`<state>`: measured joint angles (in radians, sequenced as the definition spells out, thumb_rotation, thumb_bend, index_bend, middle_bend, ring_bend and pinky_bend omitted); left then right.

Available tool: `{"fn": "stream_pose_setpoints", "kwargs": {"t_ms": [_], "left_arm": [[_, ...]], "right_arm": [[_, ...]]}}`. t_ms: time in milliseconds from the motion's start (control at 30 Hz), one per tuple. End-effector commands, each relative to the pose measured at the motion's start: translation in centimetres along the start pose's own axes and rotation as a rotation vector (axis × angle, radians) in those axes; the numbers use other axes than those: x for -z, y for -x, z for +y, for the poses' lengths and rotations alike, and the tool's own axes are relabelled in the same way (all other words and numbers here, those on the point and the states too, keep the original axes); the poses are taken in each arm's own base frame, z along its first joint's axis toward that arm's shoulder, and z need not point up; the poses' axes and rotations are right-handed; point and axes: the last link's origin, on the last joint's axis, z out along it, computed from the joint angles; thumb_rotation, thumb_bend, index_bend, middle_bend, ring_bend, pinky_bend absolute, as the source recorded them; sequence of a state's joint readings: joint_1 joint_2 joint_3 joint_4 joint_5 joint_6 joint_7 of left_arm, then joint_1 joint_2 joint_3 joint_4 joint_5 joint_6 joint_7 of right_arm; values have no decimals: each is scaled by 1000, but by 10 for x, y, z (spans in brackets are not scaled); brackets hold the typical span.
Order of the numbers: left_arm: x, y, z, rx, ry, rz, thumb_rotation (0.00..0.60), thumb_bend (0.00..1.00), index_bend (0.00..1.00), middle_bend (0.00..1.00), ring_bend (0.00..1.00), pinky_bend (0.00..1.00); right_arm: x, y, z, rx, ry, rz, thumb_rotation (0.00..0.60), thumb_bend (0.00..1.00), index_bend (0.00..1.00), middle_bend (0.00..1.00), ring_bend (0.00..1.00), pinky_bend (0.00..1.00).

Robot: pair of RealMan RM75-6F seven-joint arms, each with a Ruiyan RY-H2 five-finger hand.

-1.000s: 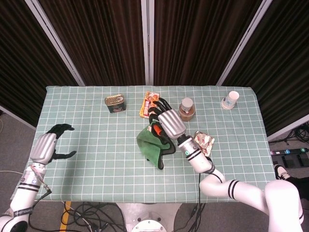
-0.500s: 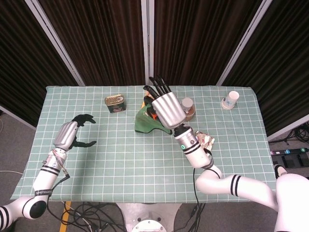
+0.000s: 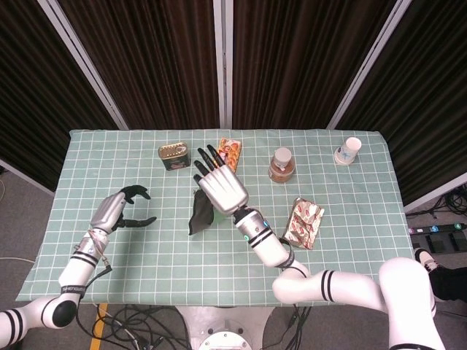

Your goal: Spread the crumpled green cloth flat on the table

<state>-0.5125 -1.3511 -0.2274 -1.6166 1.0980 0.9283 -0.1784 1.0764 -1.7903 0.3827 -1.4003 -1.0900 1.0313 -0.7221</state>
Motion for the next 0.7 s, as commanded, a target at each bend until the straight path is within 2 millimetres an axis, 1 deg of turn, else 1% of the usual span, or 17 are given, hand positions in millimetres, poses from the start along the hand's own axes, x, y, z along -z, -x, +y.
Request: {"fn": "stream_pose_setpoints", "kwargs": {"t_ms": [33, 167, 300, 433, 500, 700], "left_arm": [[-10, 11, 1, -22, -17, -31, 218, 0, 344, 237, 161, 326], [-16, 20, 6, -39, -23, -44, 196, 0, 344, 237, 161, 328], [-19, 29, 10, -67, -25, -61, 199, 0, 344, 237, 161, 331], [-25, 39, 15, -85, -33, -76, 263, 0, 344, 237, 161, 332], [-28, 42, 19, -87, -34, -83, 279, 0, 344, 237, 161, 332], [-39, 53, 30, -100, -31, -92, 297, 0, 344, 237, 161, 333]], "right_arm": [[-10, 6, -10, 15, 2, -14, 600, 527, 767, 221, 29, 0], [-20, 6, -16, 4, 21, -11, 600, 530, 768, 217, 26, 0], [-28, 6, -18, -6, 40, -10, 600, 532, 763, 211, 23, 0], [-32, 6, -18, -23, 59, -9, 600, 531, 757, 209, 22, 0], [-34, 6, -17, -35, 69, -6, 600, 531, 757, 209, 22, 0], [-42, 2, -22, -74, 88, 3, 600, 533, 754, 209, 22, 0]]}}
